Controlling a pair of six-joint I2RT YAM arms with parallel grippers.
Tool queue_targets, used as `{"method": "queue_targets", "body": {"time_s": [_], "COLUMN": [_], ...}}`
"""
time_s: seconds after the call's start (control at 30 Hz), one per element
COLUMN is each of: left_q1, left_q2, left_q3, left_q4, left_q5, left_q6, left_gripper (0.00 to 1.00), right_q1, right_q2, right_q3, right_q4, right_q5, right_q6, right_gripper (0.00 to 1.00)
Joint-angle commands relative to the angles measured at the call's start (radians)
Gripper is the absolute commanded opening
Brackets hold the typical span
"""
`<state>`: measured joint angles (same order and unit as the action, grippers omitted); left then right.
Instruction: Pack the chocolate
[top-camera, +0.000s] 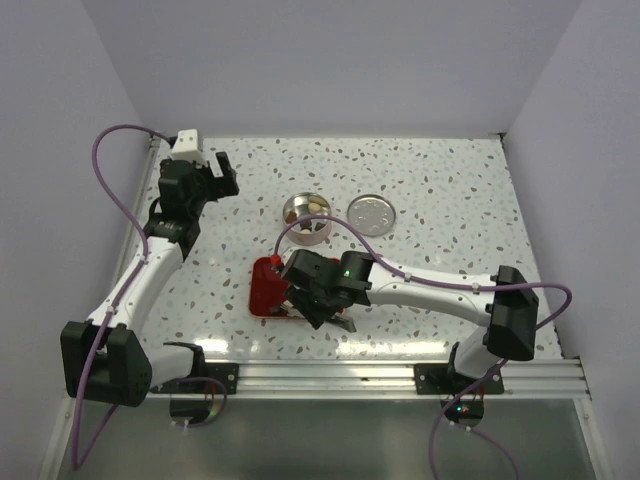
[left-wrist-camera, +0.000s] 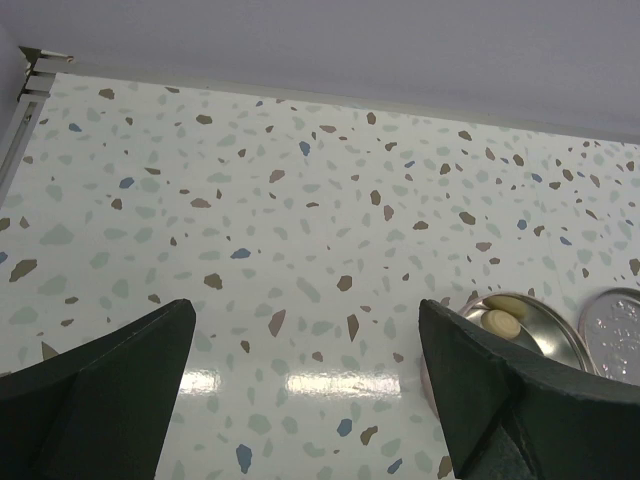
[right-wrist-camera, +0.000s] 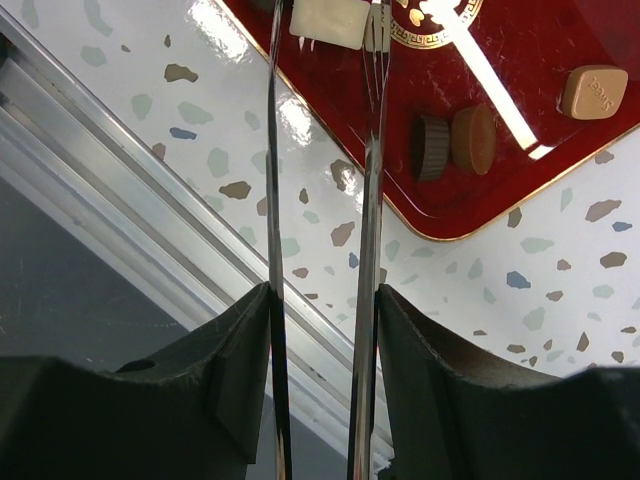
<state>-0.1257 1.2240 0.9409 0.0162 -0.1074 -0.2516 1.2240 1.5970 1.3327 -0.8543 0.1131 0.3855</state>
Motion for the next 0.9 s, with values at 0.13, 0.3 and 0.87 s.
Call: {"method": "queue_targets", "body": {"time_s": [0.13,0.3,0.87], "left_q1": [-0.006,-0.006,-0.006], "left_q2": [-0.015,-0.017,-0.024], "left_q3": [0.038,0.039,0.044], "left_q4": [0.007,0.007,0.001], "left_q5": [0.002,0.000,-0.011], "left_q6": [-0.005,-0.003,0.003], "left_gripper": [1.00,1.00,1.00], "right_q1": [0.005,0.005,0.005], "right_q2": [0.023,0.035,0.050], "right_q3": [0.005,0.013,0.029], "right_q4": [0.041,0.034,0.018], "right_q5": [0.013,0.017,0.020], "right_q6": [0.009,0.007,0.003], "right_gripper": [0.48,0.48,0.43]}}
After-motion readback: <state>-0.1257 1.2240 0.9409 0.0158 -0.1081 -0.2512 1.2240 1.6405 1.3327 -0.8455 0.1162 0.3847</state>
